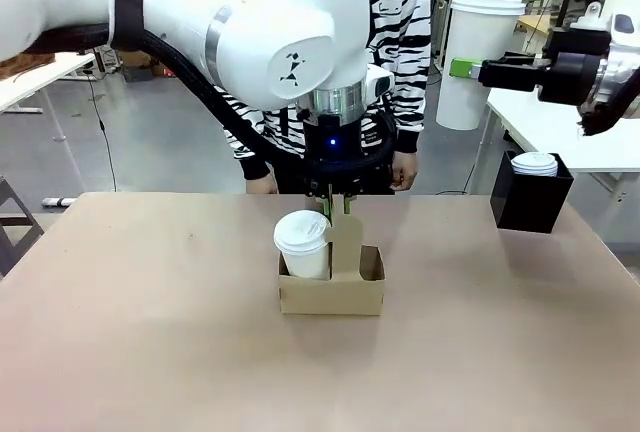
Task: Pour a drink into a cup and package it in a carrier.
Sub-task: Insert the held 600 ml Paper Cup into the Cup Carrier.
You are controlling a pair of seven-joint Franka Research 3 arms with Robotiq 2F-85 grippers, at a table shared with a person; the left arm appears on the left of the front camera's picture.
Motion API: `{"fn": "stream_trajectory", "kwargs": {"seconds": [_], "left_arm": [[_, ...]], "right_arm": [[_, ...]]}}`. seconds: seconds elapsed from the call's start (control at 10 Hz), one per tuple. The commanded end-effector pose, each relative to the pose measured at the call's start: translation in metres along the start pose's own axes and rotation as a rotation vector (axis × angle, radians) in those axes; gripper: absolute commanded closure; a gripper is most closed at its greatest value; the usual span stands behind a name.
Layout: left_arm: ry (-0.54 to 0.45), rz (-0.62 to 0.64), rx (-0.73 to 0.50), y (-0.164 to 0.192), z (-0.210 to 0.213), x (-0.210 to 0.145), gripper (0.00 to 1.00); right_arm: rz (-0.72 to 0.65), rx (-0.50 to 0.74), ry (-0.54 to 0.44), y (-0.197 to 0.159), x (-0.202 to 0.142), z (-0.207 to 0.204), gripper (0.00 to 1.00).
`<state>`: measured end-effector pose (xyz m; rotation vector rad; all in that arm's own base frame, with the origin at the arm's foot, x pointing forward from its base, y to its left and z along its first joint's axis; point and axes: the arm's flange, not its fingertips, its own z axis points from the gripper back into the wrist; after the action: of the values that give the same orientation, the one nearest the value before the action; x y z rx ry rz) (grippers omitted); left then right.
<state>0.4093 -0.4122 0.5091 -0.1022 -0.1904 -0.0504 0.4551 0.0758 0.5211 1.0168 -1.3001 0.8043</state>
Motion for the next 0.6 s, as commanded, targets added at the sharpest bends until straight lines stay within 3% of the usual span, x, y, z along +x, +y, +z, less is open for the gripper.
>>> {"fn": "stream_trajectory", "kwargs": {"seconds": [0.0, 0.1, 0.3, 0.5], "left_arm": [[0.087, -0.069, -0.064, 0.006, 0.038, -0.003, 0.00], [0.059, -0.084, -0.071, 0.007, 0.058, -0.006, 0.00], [0.055, -0.165, -0.063, 0.015, 0.095, -0.023, 0.00], [0.141, -0.360, -0.069, 0.039, 0.115, -0.050, 0.00]], "right_arm": [[0.000, 0.000, 0.000, 0.000, 0.000, 0.000, 0.19], [-0.031, 0.103, 0.030, -0.011, -0.009, -0.017, 0.19], [0.019, 0.195, 0.039, -0.017, -0.027, -0.047, 0.19], [0.034, 0.395, 0.042, -0.014, -0.054, -0.076, 0.19]]}}
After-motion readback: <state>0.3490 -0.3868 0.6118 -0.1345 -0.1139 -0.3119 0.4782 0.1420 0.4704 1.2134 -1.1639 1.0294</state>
